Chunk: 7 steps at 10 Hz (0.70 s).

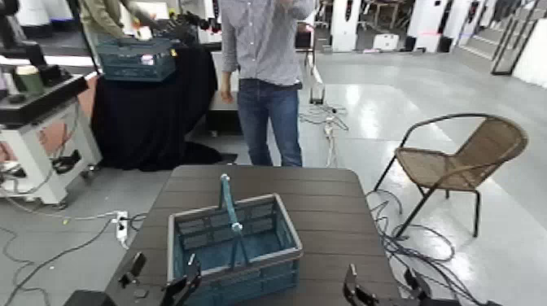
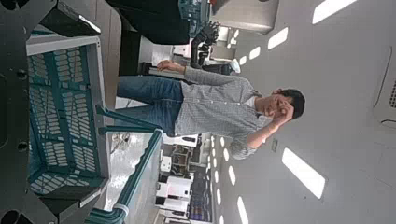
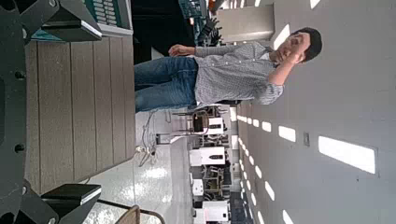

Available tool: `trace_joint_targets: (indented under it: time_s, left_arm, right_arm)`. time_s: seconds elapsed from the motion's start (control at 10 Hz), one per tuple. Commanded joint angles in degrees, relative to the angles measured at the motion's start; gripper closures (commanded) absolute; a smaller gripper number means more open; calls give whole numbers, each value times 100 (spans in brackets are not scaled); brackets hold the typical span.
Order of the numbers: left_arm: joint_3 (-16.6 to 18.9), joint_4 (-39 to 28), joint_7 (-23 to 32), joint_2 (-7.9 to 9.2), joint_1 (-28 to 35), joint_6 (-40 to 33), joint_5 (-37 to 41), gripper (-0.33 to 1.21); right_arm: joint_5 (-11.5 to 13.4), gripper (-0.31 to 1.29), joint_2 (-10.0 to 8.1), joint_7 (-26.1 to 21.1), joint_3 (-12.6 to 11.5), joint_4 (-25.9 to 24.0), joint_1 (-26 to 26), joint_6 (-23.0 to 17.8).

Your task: Grasp the handle of the crate.

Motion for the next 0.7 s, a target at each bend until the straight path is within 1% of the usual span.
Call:
trace_joint_targets:
  time_s: [0.1, 0.4, 0.5, 0.6, 0.7]
  left_arm:
    - [41, 9, 5, -47, 9, -41, 0, 10]
    - [67, 18, 14, -56, 0, -77, 26, 10]
    - [111, 9, -21, -56, -35, 11, 141, 10]
    - [164, -52, -162, -47, -97, 328, 360, 10]
    - [199, -149, -267, 6, -193, 670, 571, 10]
  right_arm:
    - [-18, 15, -3, 0, 2, 6, -2, 22]
    - [-53, 15, -3, 0, 19, 24, -20, 39]
    - [-79, 15, -12, 0, 28, 41, -37, 48]
    - [-88, 15, -12, 9, 28, 41, -37, 48]
    - [-105, 15, -12, 9, 28, 50, -37, 57]
